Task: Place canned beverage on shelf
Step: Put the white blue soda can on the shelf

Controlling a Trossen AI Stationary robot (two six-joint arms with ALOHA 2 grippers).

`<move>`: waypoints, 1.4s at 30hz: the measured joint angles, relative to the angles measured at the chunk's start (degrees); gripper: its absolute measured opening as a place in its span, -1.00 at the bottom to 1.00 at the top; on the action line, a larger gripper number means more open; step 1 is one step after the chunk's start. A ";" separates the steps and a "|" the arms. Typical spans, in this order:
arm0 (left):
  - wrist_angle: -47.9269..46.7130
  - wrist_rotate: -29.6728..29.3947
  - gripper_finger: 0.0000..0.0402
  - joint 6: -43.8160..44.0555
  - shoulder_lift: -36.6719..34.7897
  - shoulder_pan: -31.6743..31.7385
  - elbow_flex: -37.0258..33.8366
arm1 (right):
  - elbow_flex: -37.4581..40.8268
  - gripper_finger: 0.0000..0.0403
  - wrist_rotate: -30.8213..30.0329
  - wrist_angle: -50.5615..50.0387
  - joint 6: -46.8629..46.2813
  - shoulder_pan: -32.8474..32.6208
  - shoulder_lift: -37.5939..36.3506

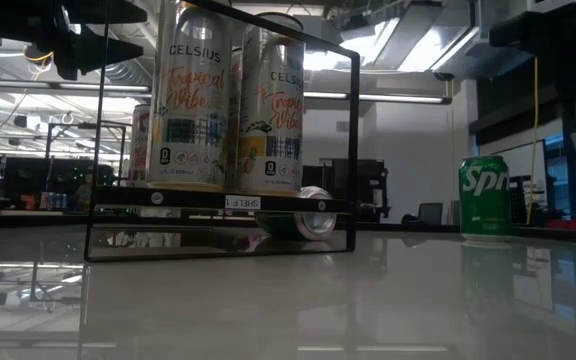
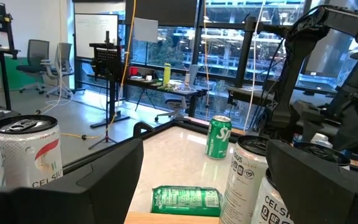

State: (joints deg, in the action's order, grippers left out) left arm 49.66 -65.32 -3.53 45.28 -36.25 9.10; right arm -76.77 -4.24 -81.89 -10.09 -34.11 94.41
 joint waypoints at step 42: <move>-0.01 0.04 0.65 -0.02 0.00 0.02 0.00 | -2.60 0.21 8.72 4.28 -40.07 19.46 0.09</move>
State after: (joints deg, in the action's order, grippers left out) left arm 49.65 -65.28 -3.55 45.28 -36.23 9.10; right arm -79.37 4.48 -77.61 -50.16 -14.64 94.50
